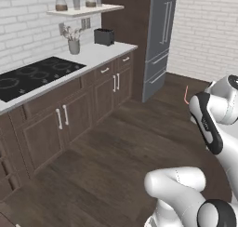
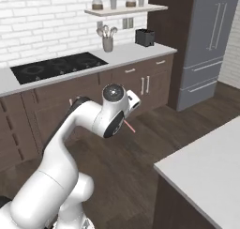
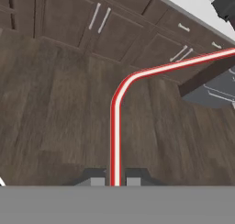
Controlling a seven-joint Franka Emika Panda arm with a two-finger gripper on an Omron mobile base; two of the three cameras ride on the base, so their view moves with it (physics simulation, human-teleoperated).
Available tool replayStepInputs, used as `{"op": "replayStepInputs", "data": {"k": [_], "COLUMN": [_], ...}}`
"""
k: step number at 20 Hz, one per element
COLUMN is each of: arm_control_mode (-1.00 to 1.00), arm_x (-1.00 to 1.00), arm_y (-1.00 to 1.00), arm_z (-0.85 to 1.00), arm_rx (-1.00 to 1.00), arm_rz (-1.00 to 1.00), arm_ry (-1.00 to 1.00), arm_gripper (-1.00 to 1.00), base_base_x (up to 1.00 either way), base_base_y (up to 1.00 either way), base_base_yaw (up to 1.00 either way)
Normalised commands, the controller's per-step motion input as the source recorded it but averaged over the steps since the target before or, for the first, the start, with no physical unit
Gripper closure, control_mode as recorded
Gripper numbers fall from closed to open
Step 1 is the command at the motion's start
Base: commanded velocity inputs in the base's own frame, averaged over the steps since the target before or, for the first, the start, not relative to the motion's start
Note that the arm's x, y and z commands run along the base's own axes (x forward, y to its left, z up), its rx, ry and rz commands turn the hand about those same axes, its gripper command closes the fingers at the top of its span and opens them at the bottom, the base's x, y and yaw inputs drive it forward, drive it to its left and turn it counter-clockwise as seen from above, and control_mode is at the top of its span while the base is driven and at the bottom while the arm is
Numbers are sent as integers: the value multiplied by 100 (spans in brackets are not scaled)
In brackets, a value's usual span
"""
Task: Take a straw from the drawer in front and place it inside the glass cup on the dining counter.
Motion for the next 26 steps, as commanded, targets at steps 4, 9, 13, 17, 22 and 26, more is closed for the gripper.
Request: {"op": "replayStepInputs", "data": {"k": [4, 9, 13, 17, 22, 26], "arm_control_mode": [100, 100, 100, 100, 100, 100], "arm_x": [0, 0, 0, 0, 0, 0], "arm_y": [0, 0, 0, 0, 0, 0], "arm_z": [0, 0, 0, 0, 0, 0], "arm_rx": [0, 0, 0, 0, 0, 0], "arm_rz": [0, 0, 0, 0, 0, 0], "arm_ry": [0, 0, 0, 0, 0, 0], "arm_gripper": [100, 100, 100, 100, 100, 100], "base_base_x": [100, 100, 100, 100, 100, 100], "base_base_y": [5, 2, 3, 17, 30, 37], "base_base_yaw": [0, -9, -35, -54, -59, -59]}}
